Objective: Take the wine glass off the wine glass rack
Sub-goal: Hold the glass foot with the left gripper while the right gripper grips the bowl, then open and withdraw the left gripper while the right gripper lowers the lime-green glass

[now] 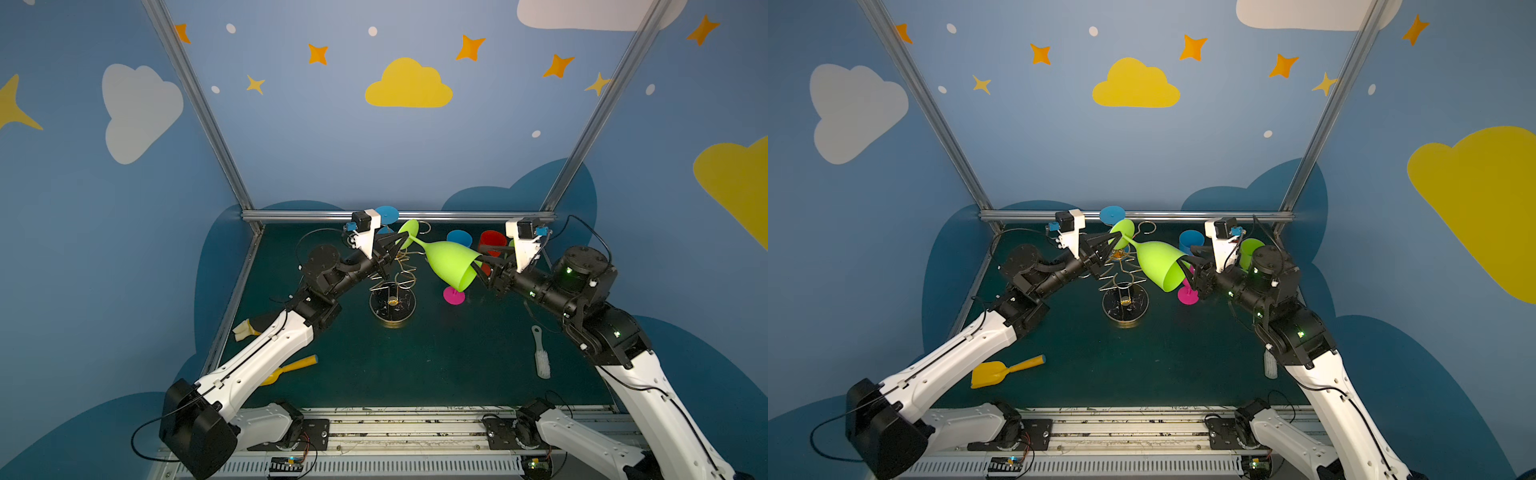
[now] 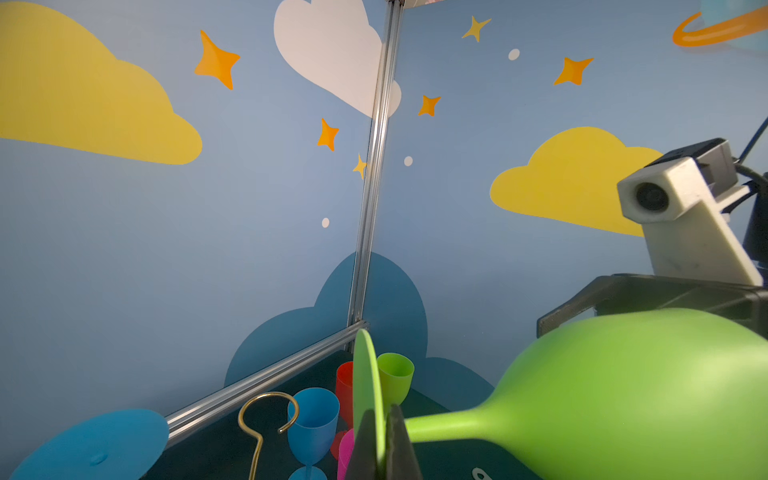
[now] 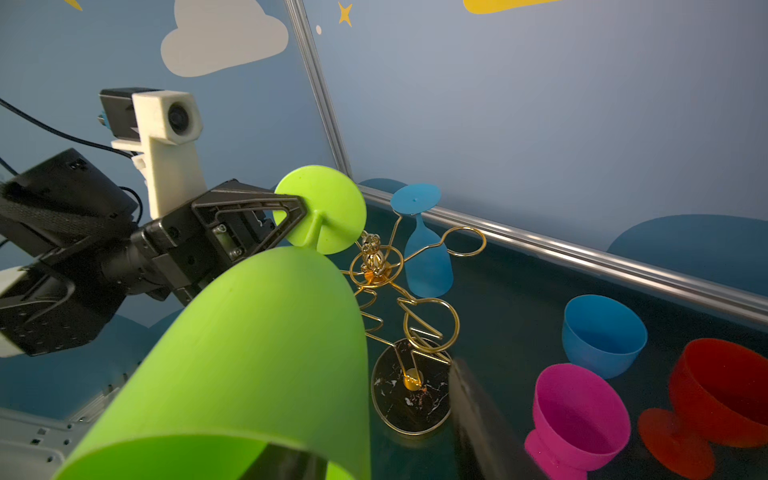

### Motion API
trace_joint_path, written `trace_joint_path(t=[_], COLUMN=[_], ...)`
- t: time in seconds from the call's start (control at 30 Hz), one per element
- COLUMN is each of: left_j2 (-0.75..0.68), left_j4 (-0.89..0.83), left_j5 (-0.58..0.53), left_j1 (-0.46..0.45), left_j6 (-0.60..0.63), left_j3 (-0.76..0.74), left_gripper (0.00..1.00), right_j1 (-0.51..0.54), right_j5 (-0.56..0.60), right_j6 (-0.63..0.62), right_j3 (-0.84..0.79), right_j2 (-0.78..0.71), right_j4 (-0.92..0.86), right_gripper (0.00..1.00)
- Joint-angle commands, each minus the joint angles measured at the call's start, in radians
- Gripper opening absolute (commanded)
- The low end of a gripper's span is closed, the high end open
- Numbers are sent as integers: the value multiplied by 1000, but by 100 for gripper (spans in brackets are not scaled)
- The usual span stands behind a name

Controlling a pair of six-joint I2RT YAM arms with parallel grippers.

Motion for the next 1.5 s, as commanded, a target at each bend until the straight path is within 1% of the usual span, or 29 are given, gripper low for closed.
trace_joint_path(t=[0.0,0.17,0.23,0.27,0.33,0.37,0.43,0.47,0.57,0.63,0.8,0.9,1.0,1.1,1.23,1.37,1.47], left_j2=[-13,-2,0,0,-3,-7,-15,-22,-50,-72,-146,-197,-245,-290,-335,-370,-389], left_j4=[53,48,48,46,41,38,26,15,-9,-16,-57,-66,-86,-111,-123,-129,-142], left_j5=[72,82,79,74,56,44,15,-9,-115,-179,-293,-354,-411,-433,-453,-466,-474], left_j1=[7,12,12,14,14,16,17,17,20,26,66,99,134,170,198,213,220], left_j6=[-59,-76,-76,-76,-74,-70,-65,-58,-37,-32,-23,-23,-24,-26,-41,-59,-66], left_j3=[1,12,12,12,10,6,1,-1,-22,-43,-82,-114,-136,-148,-167,-185,-194], left_gripper=[3,3,3,4,16,25,51,59,71,76,83,86,88,89,90,90,90], right_j1=[-9,-10,-11,-12,-14,-15,-20,-22,-29,-32,-31,-32,-31,-32,-32,-32,-34], right_j5=[-45,-79,-80,-76,-54,-42,-26,-15,56,103,209,212,174,175,174,208,276], right_j6=[19,26,31,34,35,36,28,16,-30,-63,-136,-151,-134,-109,-69,-33,-5], right_j3=[2,12,13,15,25,33,43,53,109,159,280,308,287,249,203,138,112], right_j2=[6,15,14,14,14,14,8,2,-11,-17,-39,-56,-78,-92,-75,-15,73], right_j4=[50,52,54,52,34,23,7,-7,-92,-176,-417,-532,-615,-704,-783,-826,-868], right_gripper=[34,7,0,0,0,0,0,0,0,0,0,0,0,0,0,0,0])
